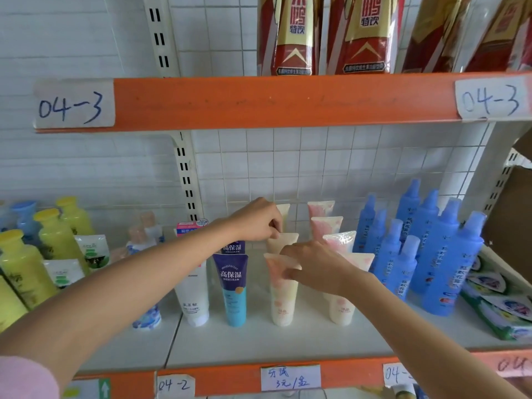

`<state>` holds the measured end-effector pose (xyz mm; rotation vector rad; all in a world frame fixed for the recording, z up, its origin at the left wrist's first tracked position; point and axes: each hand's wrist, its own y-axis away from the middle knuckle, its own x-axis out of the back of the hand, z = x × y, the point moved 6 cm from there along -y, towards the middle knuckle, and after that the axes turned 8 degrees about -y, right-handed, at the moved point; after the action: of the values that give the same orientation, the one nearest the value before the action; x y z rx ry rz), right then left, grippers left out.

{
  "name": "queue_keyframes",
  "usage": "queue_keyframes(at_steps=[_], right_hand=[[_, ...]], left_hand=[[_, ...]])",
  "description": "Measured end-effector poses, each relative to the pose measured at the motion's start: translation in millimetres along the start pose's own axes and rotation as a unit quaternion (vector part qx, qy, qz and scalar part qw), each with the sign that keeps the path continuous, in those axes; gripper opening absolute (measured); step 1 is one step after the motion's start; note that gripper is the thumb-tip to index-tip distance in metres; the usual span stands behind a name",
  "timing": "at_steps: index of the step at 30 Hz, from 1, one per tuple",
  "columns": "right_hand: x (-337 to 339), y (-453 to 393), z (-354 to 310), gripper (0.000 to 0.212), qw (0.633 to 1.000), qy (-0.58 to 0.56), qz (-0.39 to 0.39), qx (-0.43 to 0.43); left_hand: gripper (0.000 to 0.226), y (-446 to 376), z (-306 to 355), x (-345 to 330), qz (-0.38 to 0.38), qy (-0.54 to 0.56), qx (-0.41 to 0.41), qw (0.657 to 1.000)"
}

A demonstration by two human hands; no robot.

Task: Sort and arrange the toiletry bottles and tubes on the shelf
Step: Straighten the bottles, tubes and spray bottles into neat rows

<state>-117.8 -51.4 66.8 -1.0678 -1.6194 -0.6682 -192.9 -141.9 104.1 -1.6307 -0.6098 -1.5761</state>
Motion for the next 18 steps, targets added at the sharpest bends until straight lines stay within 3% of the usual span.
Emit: queue_keyframes(at_steps=[8,14,18], right_hand=[[0,3,2,0.039,1.000,-0.011,-0.003,0.011],[9,4,1,0.040,0.999,-0.035,0.020,0.007],[12,6,0,0.039,0.999,-0.038,0.024,0.008]], left_hand=[[0.014,-3,-11,-1,-0.053,0.036,-0.011,0.998],[0.015,-26,-44,10,0.023,0.007,0.058,0.998],[0.032,-42,-60,-7,-0.028,-0.024,0.099,0.994]])
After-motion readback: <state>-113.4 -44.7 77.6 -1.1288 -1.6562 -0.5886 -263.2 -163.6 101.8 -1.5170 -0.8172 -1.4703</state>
